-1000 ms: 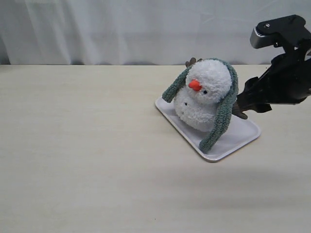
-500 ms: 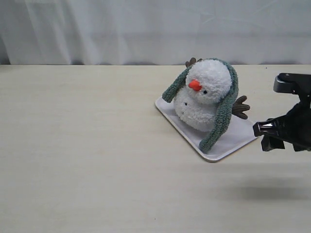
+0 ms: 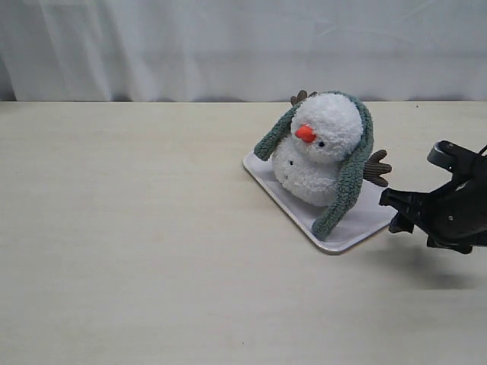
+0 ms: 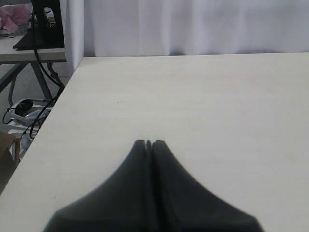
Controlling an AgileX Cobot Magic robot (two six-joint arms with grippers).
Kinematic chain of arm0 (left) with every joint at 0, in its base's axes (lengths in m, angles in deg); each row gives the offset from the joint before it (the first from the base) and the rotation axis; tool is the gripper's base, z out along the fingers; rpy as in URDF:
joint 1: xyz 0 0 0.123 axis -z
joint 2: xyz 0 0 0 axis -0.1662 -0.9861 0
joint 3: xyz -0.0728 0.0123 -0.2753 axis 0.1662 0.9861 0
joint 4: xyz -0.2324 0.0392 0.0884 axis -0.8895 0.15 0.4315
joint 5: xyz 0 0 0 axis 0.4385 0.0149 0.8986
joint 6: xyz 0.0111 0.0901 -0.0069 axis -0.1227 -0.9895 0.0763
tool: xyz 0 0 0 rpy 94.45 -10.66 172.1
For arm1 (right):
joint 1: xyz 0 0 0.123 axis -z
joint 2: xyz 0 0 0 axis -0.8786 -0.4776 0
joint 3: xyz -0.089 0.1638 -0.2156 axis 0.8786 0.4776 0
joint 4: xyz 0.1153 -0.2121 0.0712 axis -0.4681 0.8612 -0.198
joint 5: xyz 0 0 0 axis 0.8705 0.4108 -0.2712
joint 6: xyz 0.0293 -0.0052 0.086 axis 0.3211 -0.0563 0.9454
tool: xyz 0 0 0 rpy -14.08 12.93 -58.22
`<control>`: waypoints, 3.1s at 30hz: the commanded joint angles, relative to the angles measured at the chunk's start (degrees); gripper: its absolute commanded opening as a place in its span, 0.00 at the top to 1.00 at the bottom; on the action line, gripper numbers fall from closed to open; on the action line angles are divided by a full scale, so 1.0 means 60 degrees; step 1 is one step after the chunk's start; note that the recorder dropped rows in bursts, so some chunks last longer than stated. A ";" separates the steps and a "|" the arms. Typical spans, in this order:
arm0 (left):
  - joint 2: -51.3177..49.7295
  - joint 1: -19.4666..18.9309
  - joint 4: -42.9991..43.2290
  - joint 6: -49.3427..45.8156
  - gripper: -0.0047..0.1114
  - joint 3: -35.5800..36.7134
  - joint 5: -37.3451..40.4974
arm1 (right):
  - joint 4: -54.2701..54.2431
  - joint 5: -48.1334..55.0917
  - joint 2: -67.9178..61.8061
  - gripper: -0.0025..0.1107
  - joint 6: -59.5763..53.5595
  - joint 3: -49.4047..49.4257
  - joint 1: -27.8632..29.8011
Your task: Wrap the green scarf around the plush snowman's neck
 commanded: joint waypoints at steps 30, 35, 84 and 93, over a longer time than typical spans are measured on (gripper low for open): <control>0.0017 0.0046 -0.0073 0.0017 0.96 0.0034 -0.0170 | -0.0499 -0.0753 -0.1774 0.94 -0.4602 -0.1527 0.0053; 0.0017 0.0046 -0.0073 0.0017 0.96 0.0034 -0.0170 | -0.0499 -0.1292 -0.1627 0.80 -0.5938 -0.1527 0.0008; 0.0017 0.0046 -0.0060 0.0017 0.96 0.0034 -0.0122 | 0.0185 0.0769 -0.1214 0.94 -0.4891 -0.1311 0.0350; 0.0017 0.0046 -0.0063 0.0017 0.96 0.0034 -0.0204 | -0.0429 0.0710 -0.1214 0.87 -0.4839 -0.1514 0.0350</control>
